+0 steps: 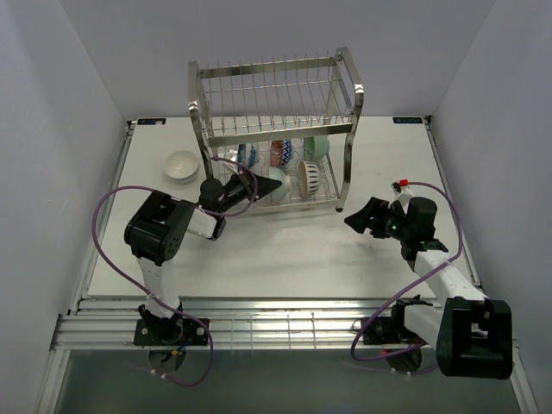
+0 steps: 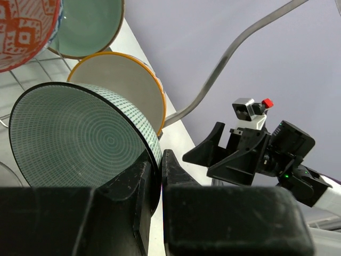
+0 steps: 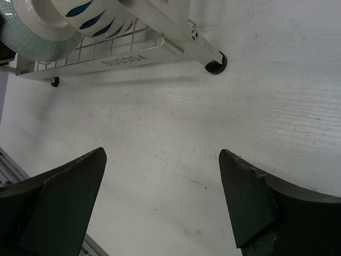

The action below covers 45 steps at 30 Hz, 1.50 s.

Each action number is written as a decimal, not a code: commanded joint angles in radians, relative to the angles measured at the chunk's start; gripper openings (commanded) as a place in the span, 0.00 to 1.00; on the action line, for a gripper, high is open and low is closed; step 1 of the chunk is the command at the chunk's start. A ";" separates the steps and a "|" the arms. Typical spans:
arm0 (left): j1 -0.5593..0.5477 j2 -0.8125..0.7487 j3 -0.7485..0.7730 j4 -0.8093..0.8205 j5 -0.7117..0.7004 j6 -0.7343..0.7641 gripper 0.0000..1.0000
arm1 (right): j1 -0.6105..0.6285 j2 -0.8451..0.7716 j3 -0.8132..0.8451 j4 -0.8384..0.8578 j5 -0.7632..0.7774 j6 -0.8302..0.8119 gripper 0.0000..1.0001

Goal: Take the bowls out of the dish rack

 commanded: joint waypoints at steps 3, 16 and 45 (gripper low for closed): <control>0.005 -0.018 0.044 0.206 0.078 -0.085 0.00 | 0.004 -0.002 -0.006 0.030 -0.015 -0.013 0.92; 0.005 -0.076 0.014 0.262 0.066 -0.209 0.00 | 0.004 -0.011 -0.011 0.036 -0.022 -0.012 0.92; -0.092 -0.258 -0.045 -0.168 0.216 -0.237 0.00 | 0.010 -0.023 -0.011 0.024 -0.013 -0.016 0.92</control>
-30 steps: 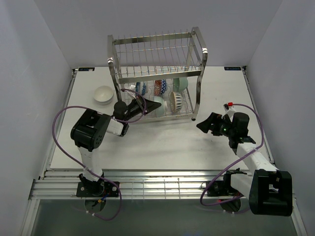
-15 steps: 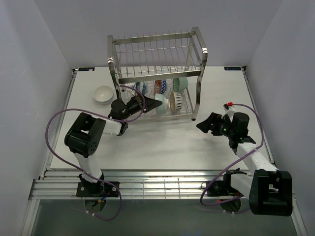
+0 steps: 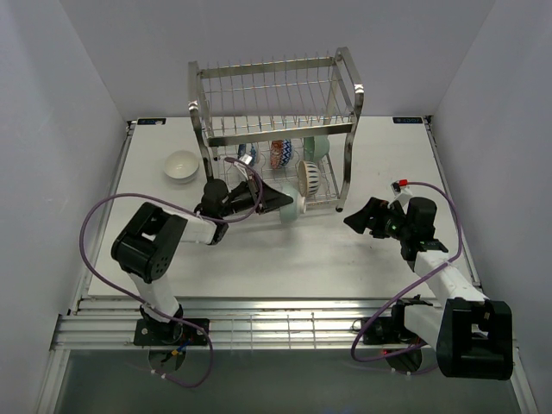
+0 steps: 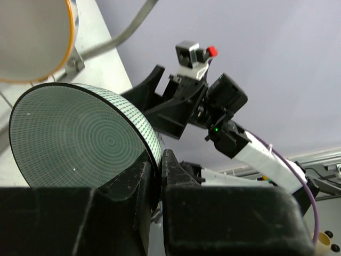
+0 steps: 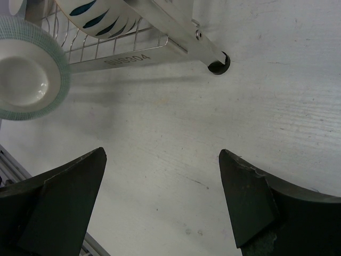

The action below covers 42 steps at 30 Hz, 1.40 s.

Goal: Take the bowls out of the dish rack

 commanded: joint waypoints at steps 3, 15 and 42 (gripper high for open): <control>-0.062 -0.152 -0.032 -0.141 0.050 0.087 0.00 | 0.004 -0.027 -0.006 0.009 0.000 -0.022 0.92; -0.092 -0.550 -0.233 -0.470 -0.027 0.372 0.00 | 0.004 -0.042 -0.009 -0.006 0.020 -0.030 0.92; -0.111 -1.071 0.088 -1.775 -1.406 0.650 0.00 | 0.041 -0.050 -0.006 0.002 0.015 -0.025 0.91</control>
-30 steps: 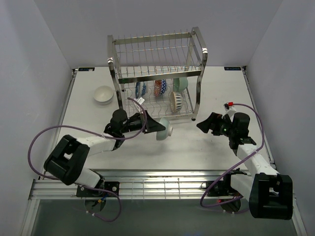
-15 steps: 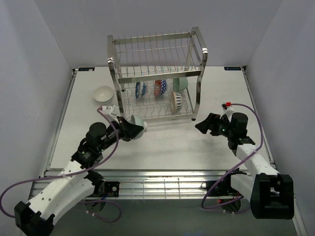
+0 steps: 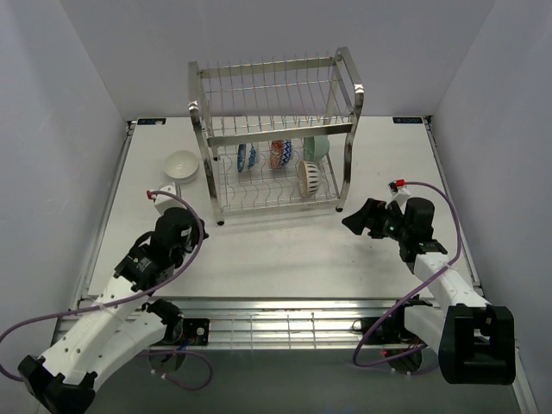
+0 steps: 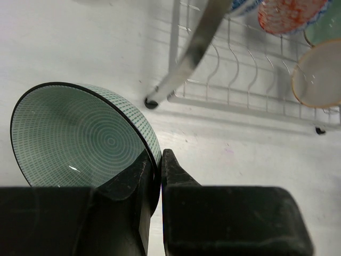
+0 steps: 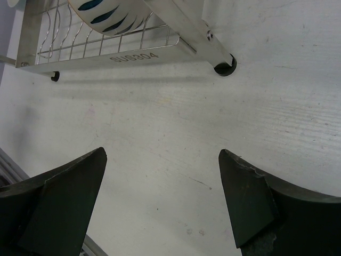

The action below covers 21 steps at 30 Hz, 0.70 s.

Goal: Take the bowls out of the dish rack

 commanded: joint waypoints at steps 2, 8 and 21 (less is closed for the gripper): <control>0.057 0.090 0.119 0.053 -0.215 0.100 0.00 | 0.006 -0.018 -0.006 0.020 -0.014 -0.004 0.91; 0.419 0.297 0.159 0.269 0.115 0.207 0.00 | 0.006 -0.022 -0.006 0.022 -0.017 -0.001 0.91; 0.702 0.877 0.640 0.341 0.494 0.194 0.00 | 0.006 -0.006 0.003 0.036 -0.022 0.005 0.91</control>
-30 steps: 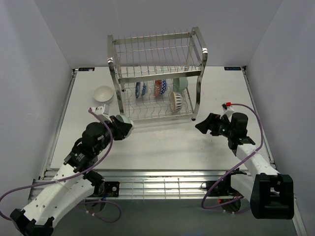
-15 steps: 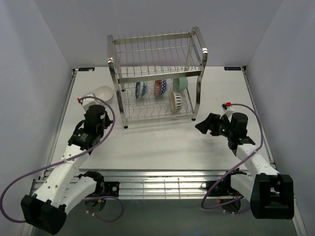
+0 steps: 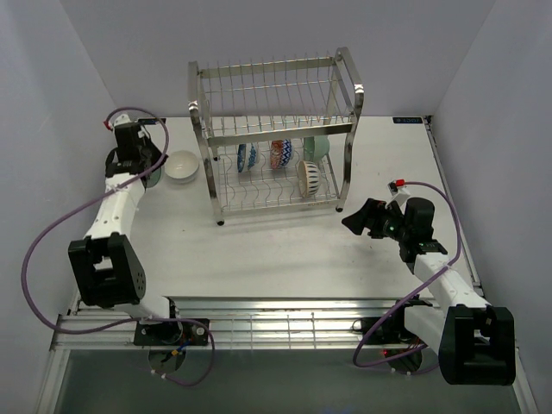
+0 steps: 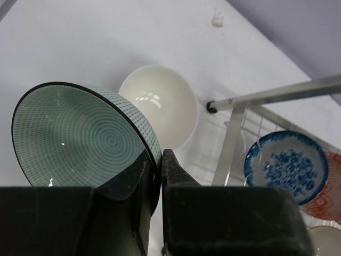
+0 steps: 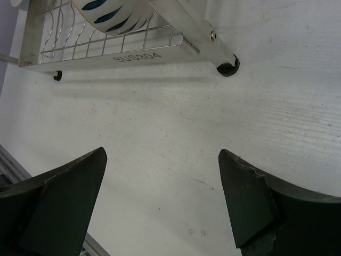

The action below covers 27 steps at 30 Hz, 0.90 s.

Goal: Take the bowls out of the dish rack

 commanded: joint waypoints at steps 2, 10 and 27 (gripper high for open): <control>0.005 0.155 0.256 0.011 0.182 0.040 0.00 | 0.006 -0.001 0.002 0.035 -0.015 0.002 0.91; 0.005 0.393 0.429 -0.086 0.249 0.087 0.00 | 0.005 0.009 0.008 0.029 -0.006 -0.004 0.91; -0.099 0.523 0.559 -0.192 0.088 0.247 0.00 | 0.006 0.005 0.003 0.021 0.010 -0.009 0.91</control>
